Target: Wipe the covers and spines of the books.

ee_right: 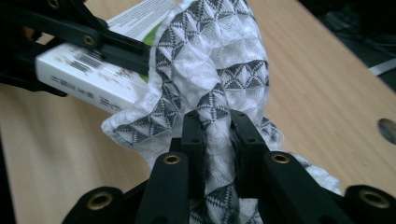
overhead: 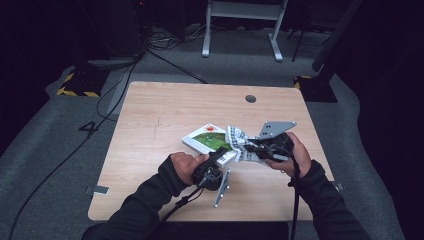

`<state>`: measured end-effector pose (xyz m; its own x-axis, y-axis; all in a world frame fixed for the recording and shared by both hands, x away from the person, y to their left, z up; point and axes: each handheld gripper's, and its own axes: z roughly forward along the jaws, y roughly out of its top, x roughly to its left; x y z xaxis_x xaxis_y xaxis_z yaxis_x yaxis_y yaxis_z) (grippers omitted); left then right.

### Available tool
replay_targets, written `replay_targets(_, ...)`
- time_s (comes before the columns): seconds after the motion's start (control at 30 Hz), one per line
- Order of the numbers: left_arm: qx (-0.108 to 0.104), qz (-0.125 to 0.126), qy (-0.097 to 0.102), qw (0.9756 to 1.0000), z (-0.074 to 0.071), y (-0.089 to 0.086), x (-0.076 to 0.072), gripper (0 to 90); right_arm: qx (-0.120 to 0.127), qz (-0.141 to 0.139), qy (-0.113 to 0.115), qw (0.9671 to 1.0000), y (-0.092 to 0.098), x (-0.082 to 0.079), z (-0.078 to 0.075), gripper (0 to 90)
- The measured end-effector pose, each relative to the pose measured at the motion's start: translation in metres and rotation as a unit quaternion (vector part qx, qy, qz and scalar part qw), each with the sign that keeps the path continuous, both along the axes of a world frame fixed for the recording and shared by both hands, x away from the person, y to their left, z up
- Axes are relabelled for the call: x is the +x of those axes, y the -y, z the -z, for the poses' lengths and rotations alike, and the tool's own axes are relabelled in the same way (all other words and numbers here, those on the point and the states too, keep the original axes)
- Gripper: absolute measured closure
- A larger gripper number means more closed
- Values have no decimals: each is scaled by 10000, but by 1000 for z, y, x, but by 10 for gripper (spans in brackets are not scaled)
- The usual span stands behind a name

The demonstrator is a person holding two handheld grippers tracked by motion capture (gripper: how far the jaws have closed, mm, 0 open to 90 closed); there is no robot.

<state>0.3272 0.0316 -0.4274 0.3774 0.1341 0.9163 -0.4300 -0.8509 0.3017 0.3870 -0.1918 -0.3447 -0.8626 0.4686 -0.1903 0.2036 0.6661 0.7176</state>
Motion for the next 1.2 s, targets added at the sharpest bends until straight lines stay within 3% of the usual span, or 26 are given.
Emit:
replay_targets(0.1, -316, 18, -200, 9993, -9, -8, 0, 751, 351, 285, 78, 9989, 10, 5, 2, 781)
replay_targets(0.13, -316, 18, -200, 9993, -9, -8, 0, 751, 351, 285, 78, 9989, 10, 5, 2, 781)
replay_targets(0.17, -444, 54, -244, 9987, -11, -9, 0, 751, 450, 432, 131, 9980, 14, 8, 4, 781)
replay_targets(0.23, -717, 91, -431, 9965, -17, -13, -1, 751, 469, 695, 232, 9962, 21, 16, 9, 781)
replay_targets(0.33, -1092, 190, -616, 9919, -26, -18, 0, 751, 641, 829, 133, 9944, 25, 23, 15, 781)
replay_targets(0.43, -1268, 247, -728, 9889, -31, -19, 0, 751, 881, 816, 7, 9928, 28, 26, 22, 781)
replay_targets(0.53, -1504, 343, -971, 9832, -30, -17, 3, 750, 1092, 740, 34, 9913, 28, 24, 24, 781)
replay_targets(0.7, -1599, 382, -1102, 9802, -28, -12, 5, 750, 1345, 656, 68, 9887, 27, 22, 23, 782)
replay_targets(0.77, -1812, 414, -1258, 9745, -29, -14, 8, 750, 1385, 660, 137, 9881, 26, 20, 22, 783)
replay_targets(0.8, -1812, 414, -1258, 9745, -29, -14, 8, 750, 1385, 660, 137, 9881, 26, 20, 22, 783)
replay_targets(0.83, -1882, 418, -1332, 9721, -30, -15, 9, 750, 1432, 661, 127, 9874, 27, 21, 23, 783)
replay_targets(0.93, -2138, 461, -1599, 9626, -32, -19, 14, 750, 1476, 652, 19, 9869, 28, 21, 27, 784)
replay_targets(0.97, -2175, 464, -1656, 9608, -33, -19, 15, 750, 1445, 640, 1, 9874, 27, 21, 29, 783)
replay_targets(1.07, -2356, 497, -1905, 9517, -33, -20, 18, 750, 1319, 582, -153, 9894, 25, 21, 36, 784)
replay_targets(1.1, -2393, 502, -1955, 9497, -33, -20, 19, 750, 1169, 550, -225, 9914, 26, 22, 40, 784)
replay_targets(1.13, -2455, 501, -2012, 9470, -34, -20, 19, 750, 1169, 550, -225, 9914, 26, 22, 40, 784)
replay_targets(1.17, -2587, 554, -2117, 9409, -36, -22, 19, 751, 1033, 518, -322, 9928, 27, 22, 45, 784)
replay_targets(1.2, -2587, 554, -2117, 9409, -36, -22, 19, 750, 937, 505, -372, 9936, 28, 22, 48, 784)
